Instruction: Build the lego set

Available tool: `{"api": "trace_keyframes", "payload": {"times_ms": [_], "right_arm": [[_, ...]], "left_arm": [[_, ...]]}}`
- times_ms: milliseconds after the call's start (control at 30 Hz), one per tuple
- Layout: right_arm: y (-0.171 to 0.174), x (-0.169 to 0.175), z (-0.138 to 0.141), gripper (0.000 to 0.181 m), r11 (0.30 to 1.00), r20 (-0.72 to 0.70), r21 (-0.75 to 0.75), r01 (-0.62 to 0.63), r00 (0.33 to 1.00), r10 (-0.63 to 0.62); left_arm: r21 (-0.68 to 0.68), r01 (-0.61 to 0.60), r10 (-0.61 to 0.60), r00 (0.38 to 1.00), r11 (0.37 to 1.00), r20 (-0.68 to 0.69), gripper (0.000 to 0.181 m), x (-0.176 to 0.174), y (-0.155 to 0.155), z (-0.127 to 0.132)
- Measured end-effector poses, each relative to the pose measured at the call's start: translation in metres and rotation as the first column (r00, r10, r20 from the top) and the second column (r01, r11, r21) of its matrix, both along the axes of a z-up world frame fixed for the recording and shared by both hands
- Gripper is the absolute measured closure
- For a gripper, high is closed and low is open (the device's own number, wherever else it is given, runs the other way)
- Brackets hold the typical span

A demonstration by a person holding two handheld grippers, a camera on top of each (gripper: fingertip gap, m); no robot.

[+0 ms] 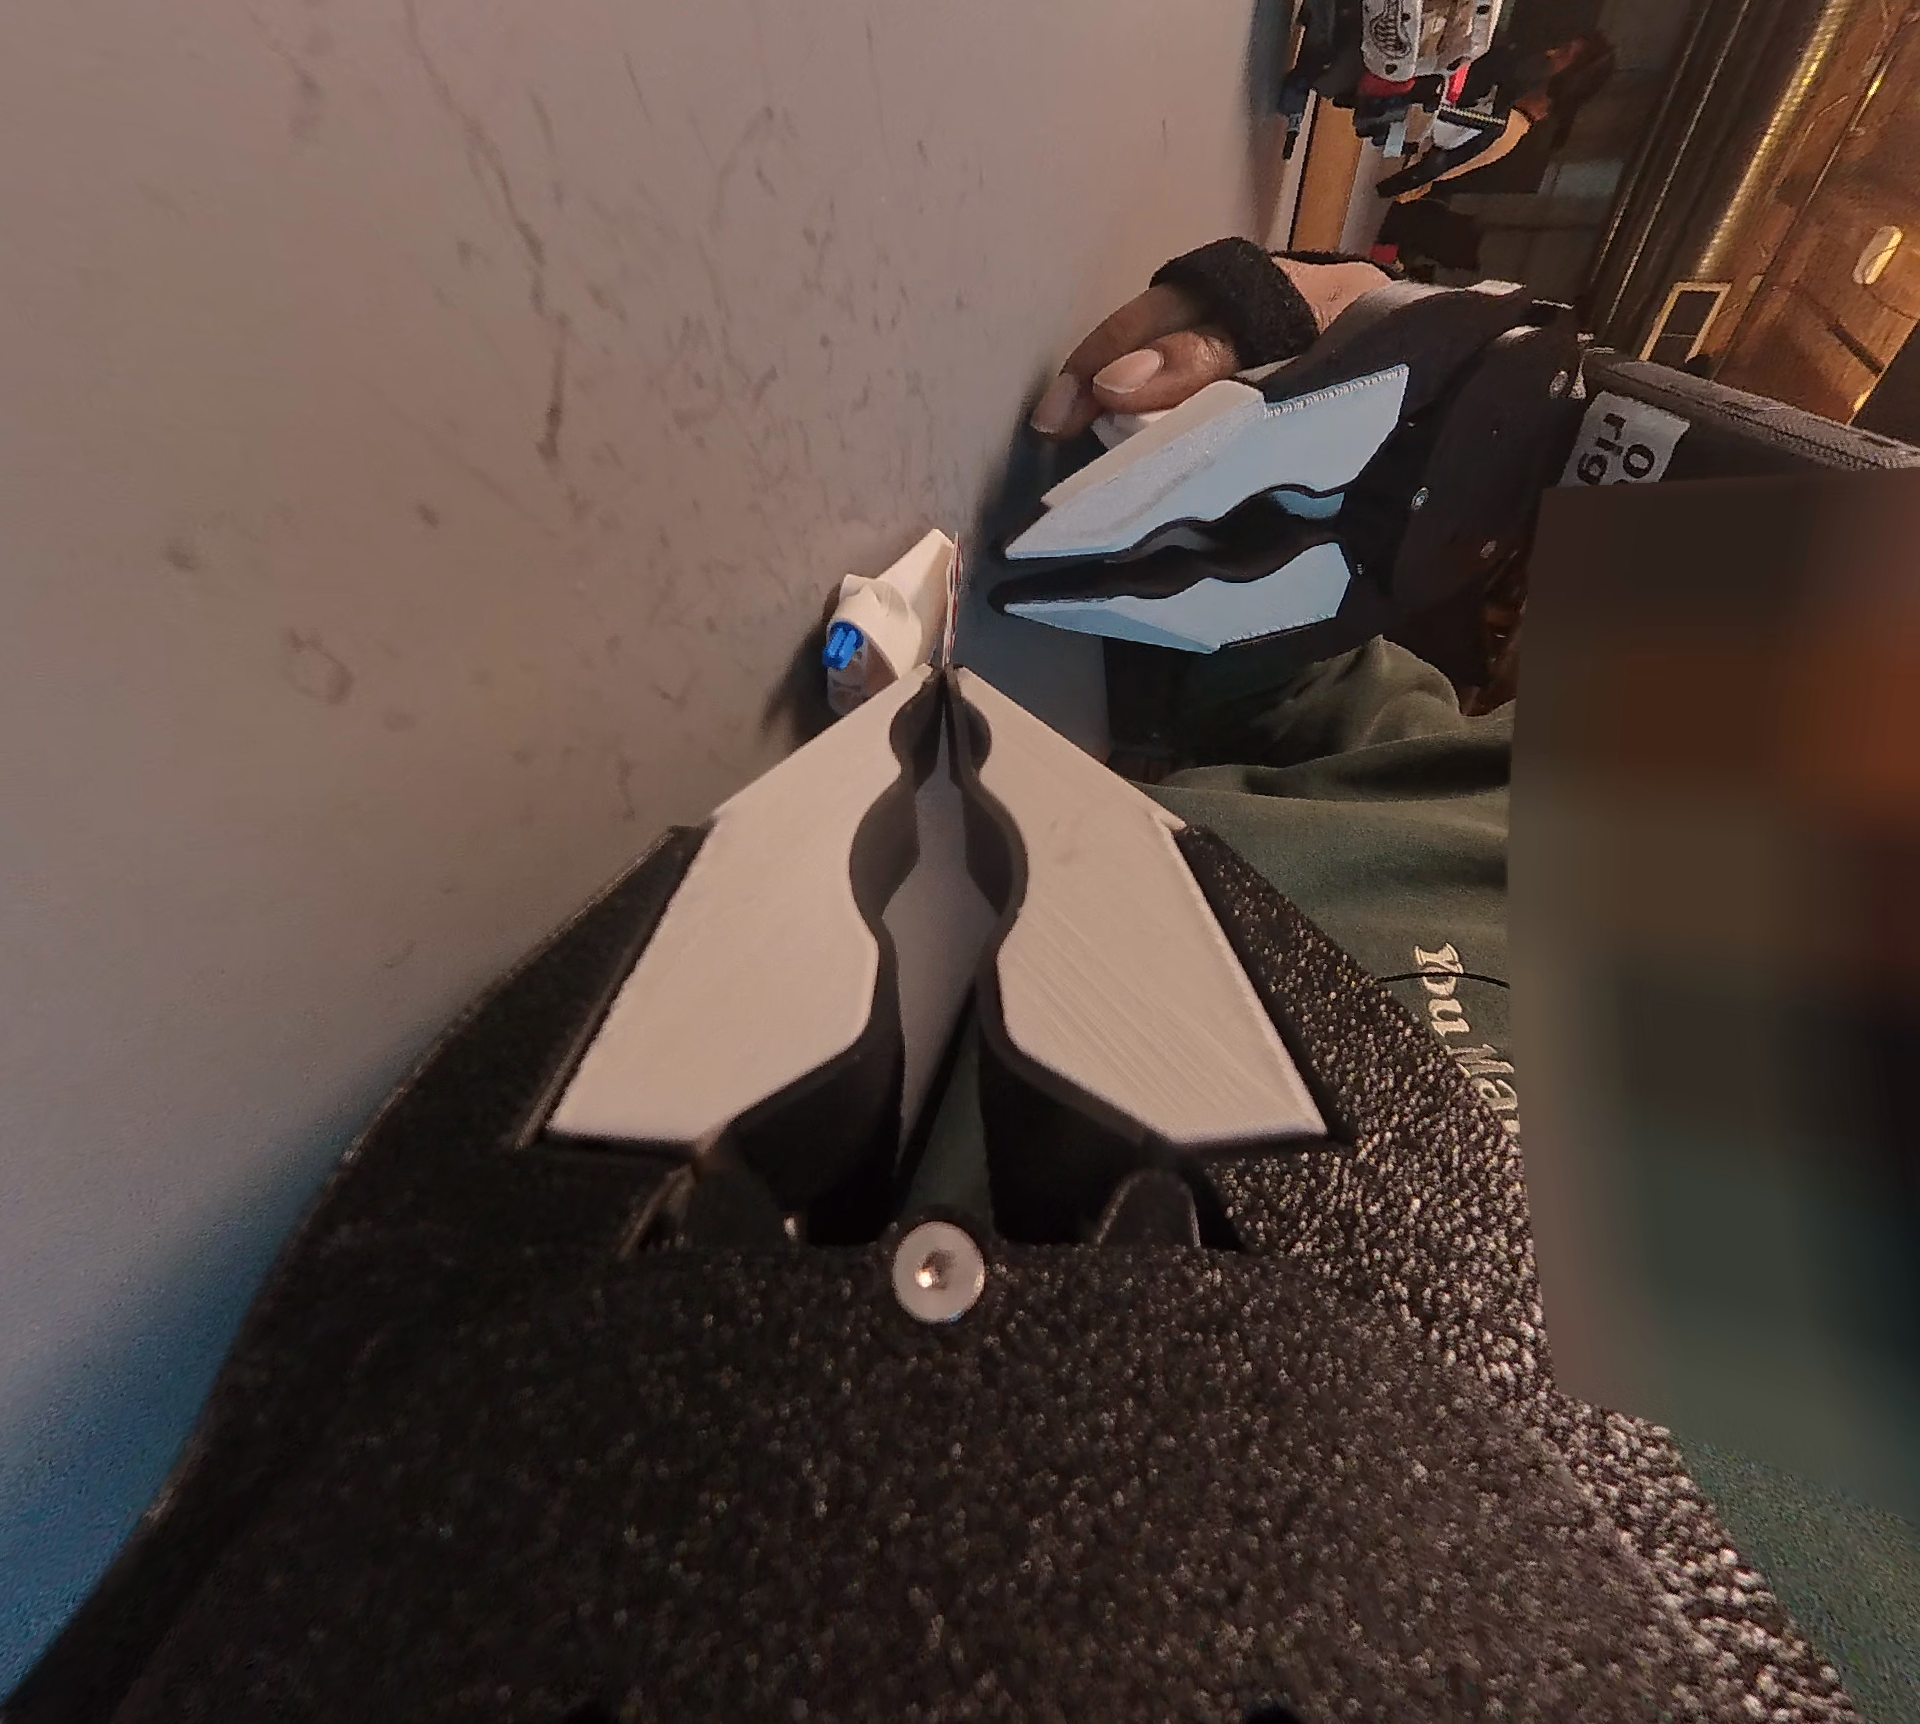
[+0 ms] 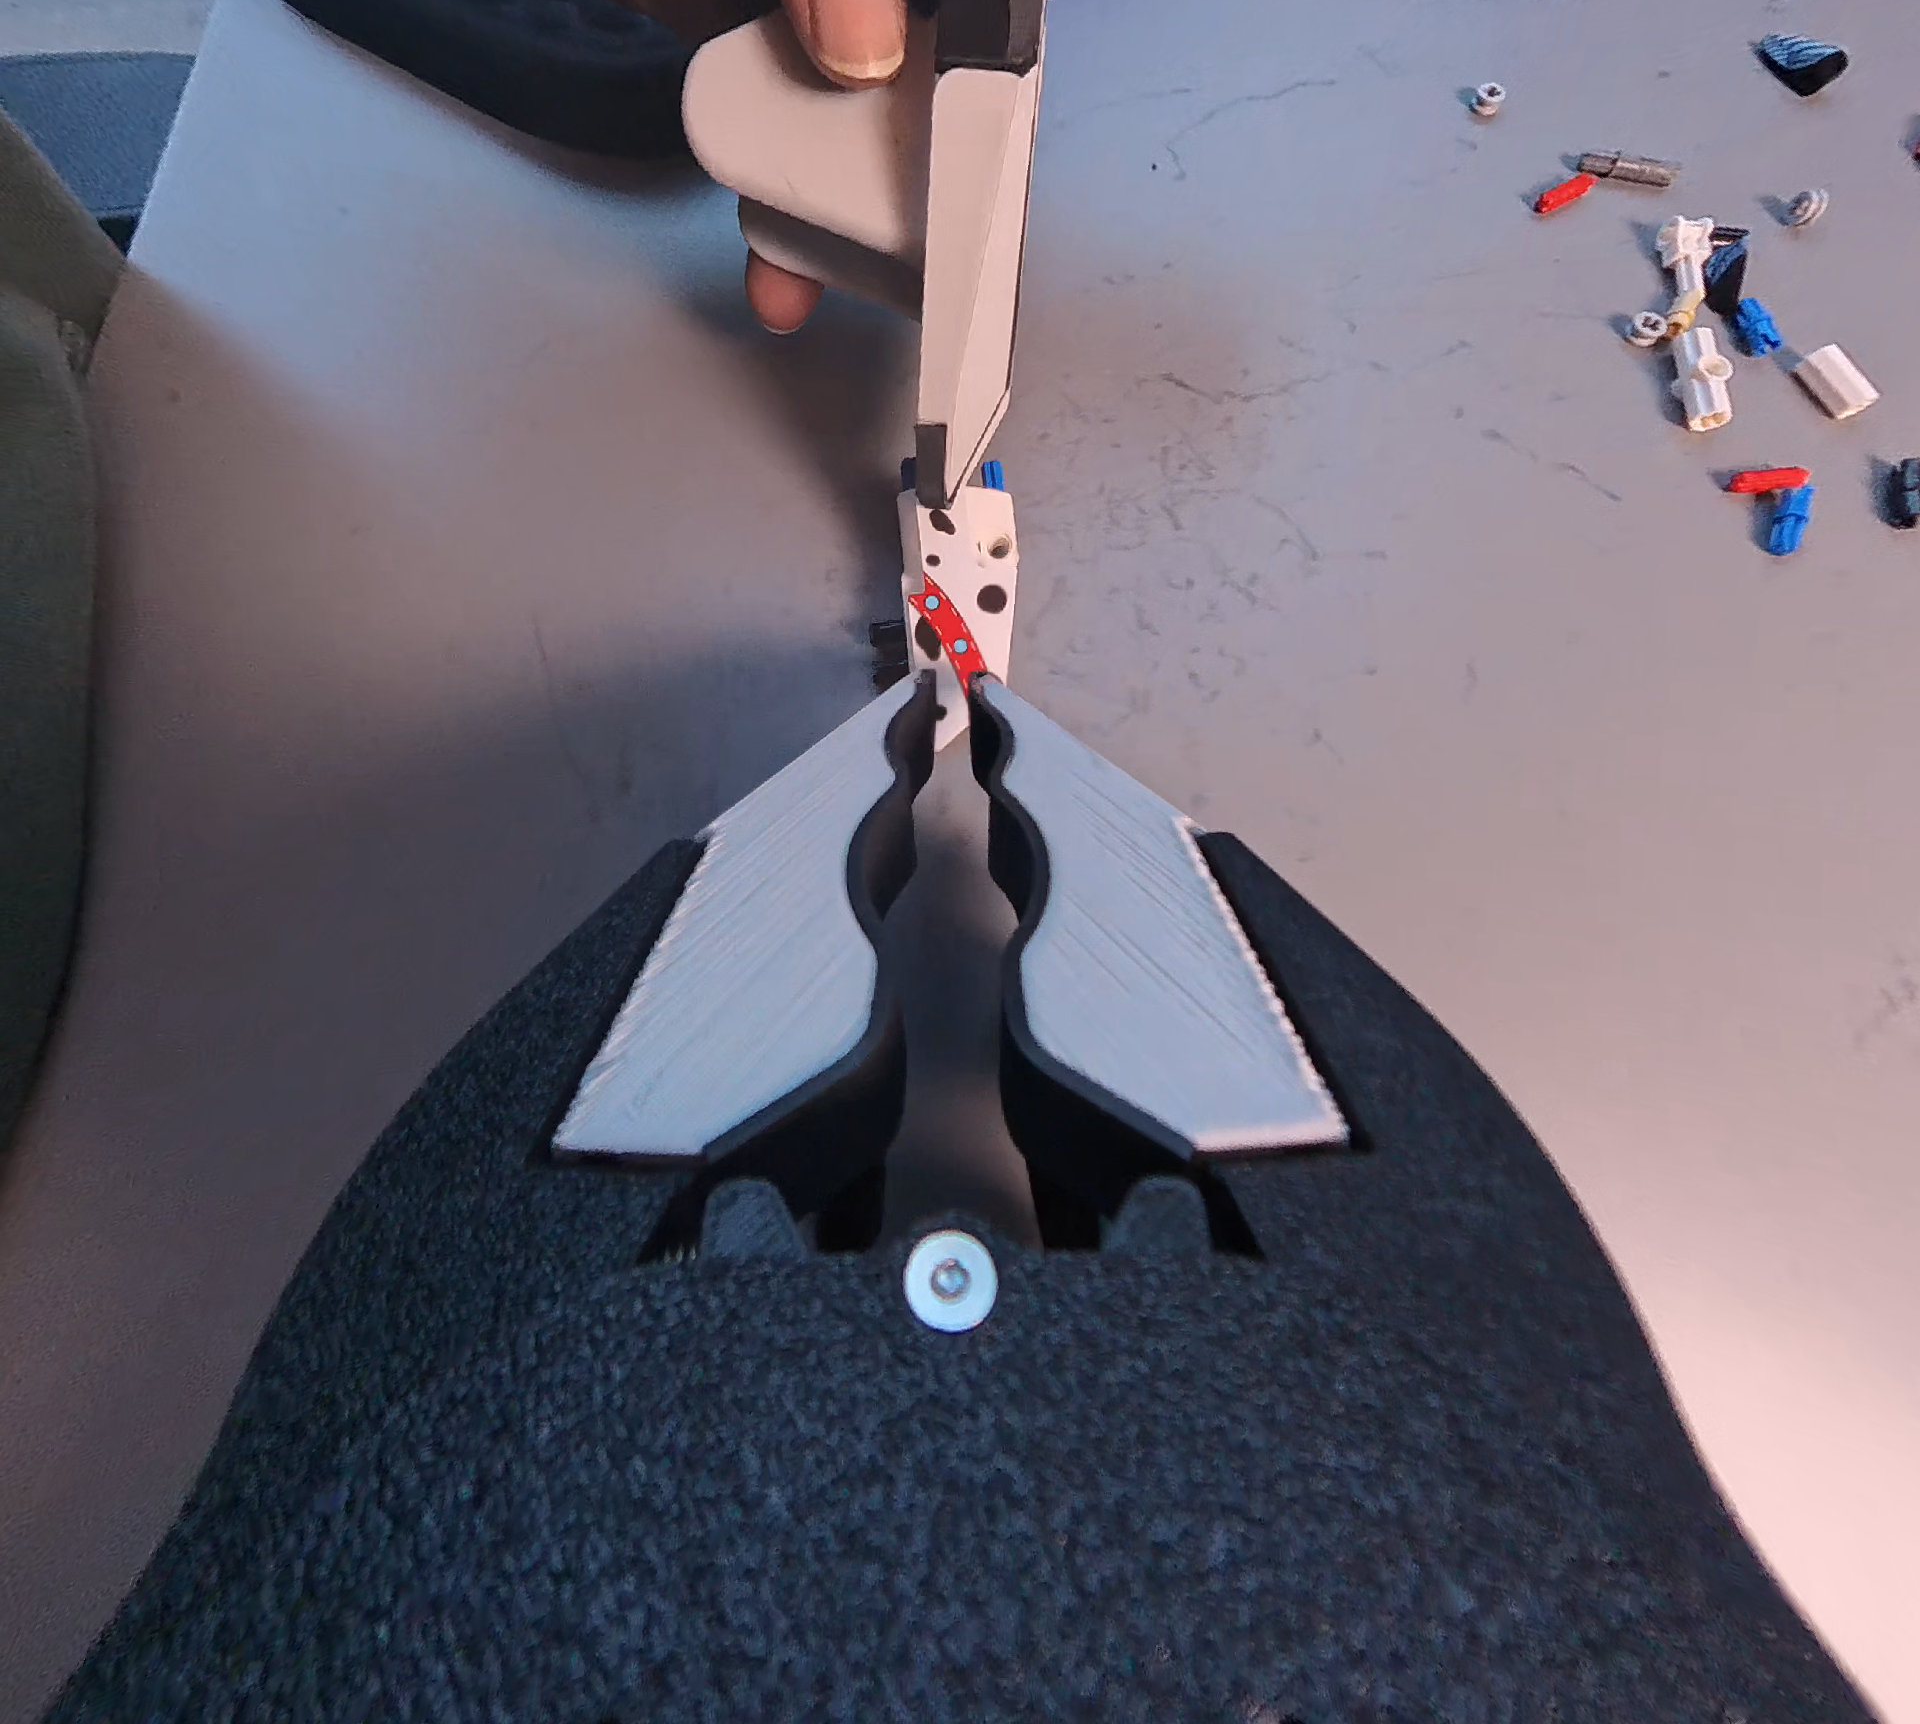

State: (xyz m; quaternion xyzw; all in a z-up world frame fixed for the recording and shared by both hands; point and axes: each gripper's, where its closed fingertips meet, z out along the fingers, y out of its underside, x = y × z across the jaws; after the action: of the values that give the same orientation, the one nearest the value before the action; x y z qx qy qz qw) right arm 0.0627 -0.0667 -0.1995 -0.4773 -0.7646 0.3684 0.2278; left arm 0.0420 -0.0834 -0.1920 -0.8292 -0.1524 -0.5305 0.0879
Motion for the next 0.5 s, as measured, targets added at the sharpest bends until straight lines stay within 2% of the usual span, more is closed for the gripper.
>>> {"api": "trace_keyframes", "payload": {"times_ms": [500], "right_arm": [[-0.0036, -0.0039, -0.0072, 0.177, 1.0, 0.085, -0.012, 0.003, 0.996, -0.002]], "left_arm": [[0.004, 0.007, -0.007, 1.0, 1.0, 0.007, 0.181, 0.0023, 0.0007, 0.0]]}}
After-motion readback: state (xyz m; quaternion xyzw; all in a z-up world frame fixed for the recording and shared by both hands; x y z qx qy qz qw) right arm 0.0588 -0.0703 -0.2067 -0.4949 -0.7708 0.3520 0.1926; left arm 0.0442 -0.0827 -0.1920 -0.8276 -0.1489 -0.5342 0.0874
